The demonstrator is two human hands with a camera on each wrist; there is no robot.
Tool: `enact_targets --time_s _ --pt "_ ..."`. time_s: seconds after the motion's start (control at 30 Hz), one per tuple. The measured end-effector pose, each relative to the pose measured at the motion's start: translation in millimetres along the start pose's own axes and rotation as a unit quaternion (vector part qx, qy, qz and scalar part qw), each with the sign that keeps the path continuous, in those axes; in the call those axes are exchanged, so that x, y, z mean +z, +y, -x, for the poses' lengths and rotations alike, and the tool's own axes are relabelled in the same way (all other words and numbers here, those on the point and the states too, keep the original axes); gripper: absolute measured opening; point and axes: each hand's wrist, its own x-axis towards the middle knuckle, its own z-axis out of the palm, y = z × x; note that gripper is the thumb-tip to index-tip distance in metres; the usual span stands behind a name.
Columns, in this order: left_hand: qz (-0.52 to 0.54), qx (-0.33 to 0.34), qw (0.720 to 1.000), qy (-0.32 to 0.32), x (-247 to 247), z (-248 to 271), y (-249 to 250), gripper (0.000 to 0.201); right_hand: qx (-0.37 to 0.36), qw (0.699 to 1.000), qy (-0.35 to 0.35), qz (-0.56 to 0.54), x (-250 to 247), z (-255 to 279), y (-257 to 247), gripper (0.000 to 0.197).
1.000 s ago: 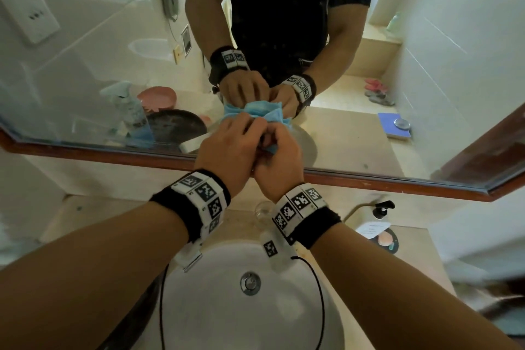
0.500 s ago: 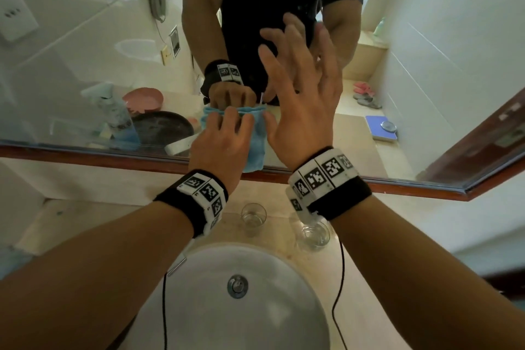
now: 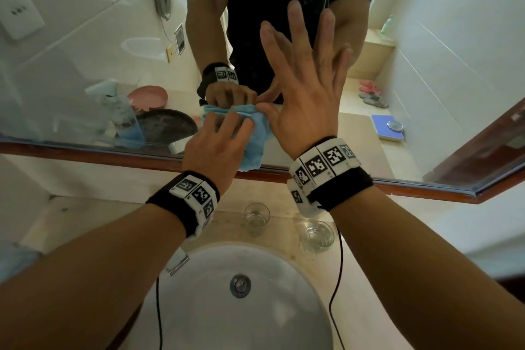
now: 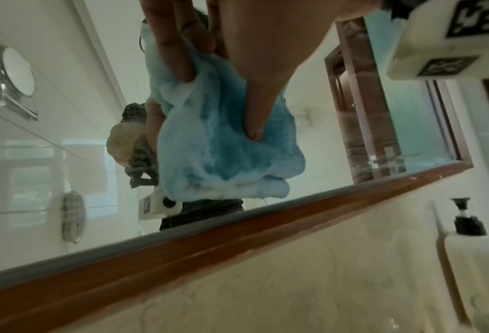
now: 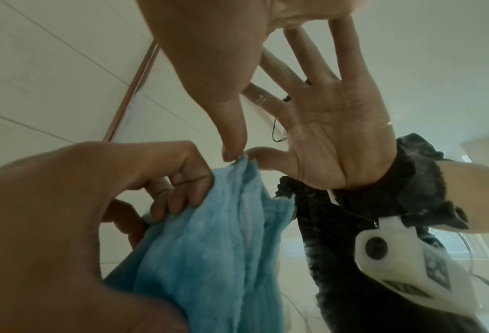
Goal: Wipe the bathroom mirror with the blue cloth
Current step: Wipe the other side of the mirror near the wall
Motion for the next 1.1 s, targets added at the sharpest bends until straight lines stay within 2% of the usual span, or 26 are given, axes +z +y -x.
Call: enact_targets --time_s 0.07,0.13,0.23,0.3,0.4,0.5,0.6,0.83,1.03,1.1 --pt "-0.006 0.020 1.000 -0.002 1 4 -9 0.056 0.010 1.000 0.003 0.012 0 1 -2 0.090" --pt "-0.017 0.042 0.999 0.007 0 7 -18 0.050 0.023 0.999 0.001 0.029 1 2 -6 0.088" --pt "-0.026 0.051 0.998 0.013 1 13 -34 0.043 0.039 0.998 -0.003 0.044 4 4 -11 0.096" --pt "-0.019 0.003 1.000 0.016 1 21 -48 0.040 0.043 0.998 0.003 0.036 8 4 -15 0.099" --pt "0.024 -0.118 0.993 0.011 2 36 -71 0.048 0.051 0.998 0.010 0.028 14 4 -23 0.098" --pt "0.091 -0.225 0.970 0.022 1 45 -88 0.061 0.061 0.998 0.010 0.017 16 3 -31 0.098" --pt "0.127 -0.291 0.947 0.047 4 47 -90 0.064 0.057 0.998 0.010 0.011 20 3 -42 0.098" --pt "0.184 -0.385 0.901 0.082 12 45 -77 0.073 0.048 0.999 0.018 -0.015 25 1 -54 0.093" --pt "0.223 -0.446 0.865 0.065 15 38 -50 0.077 0.041 0.999 0.026 -0.007 28 3 -50 0.091" --pt "0.248 -0.473 0.844 0.046 17 34 -37 0.078 0.035 0.999 0.033 -0.011 28 5 -47 0.089"
